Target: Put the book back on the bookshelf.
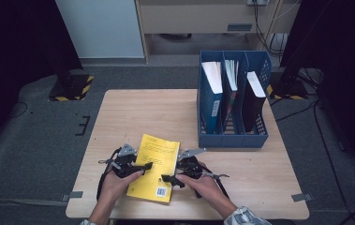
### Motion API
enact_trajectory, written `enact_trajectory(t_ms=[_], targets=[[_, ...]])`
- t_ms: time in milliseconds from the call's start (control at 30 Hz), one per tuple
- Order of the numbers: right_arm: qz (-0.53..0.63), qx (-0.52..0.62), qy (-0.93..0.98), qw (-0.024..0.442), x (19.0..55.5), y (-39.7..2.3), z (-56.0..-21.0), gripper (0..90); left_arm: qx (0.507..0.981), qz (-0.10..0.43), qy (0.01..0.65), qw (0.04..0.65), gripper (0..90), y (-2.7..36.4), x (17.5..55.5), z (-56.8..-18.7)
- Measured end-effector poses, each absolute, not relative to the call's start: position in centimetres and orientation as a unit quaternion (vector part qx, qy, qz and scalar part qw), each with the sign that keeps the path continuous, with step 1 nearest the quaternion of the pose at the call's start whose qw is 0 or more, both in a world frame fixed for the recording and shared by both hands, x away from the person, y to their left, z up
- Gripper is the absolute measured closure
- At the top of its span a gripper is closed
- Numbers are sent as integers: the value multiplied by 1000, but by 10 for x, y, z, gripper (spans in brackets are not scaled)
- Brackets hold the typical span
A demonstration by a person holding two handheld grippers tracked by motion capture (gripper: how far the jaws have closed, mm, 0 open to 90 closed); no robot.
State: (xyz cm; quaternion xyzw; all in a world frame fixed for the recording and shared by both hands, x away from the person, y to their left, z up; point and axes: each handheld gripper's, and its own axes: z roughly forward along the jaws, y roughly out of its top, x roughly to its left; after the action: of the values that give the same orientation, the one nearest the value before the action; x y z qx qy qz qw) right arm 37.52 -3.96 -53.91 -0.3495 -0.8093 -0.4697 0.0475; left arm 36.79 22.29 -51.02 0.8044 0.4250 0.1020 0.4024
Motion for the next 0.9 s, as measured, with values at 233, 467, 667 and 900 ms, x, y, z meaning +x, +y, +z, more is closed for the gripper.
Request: enact_trajectory(t_ms=[233, 467, 667, 900], targets=[[-469, -350, -810, 45, 375, -39, -539, 110, 810, 93, 426, 393, 409, 230, 368, -513], [-470, -349, -810, 46, 375, -40, -539, 116, 811, 91, 429, 387, 407, 232, 369, -516], [-469, -353, -808, 48, 375, -40, -539, 117, 811, 83, 429, 389, 410, 232, 369, -516], [-463, -353, -812, 47, 379, -37, -537, 130, 811, 75, 430, 390, 413, 229, 368, -516]])
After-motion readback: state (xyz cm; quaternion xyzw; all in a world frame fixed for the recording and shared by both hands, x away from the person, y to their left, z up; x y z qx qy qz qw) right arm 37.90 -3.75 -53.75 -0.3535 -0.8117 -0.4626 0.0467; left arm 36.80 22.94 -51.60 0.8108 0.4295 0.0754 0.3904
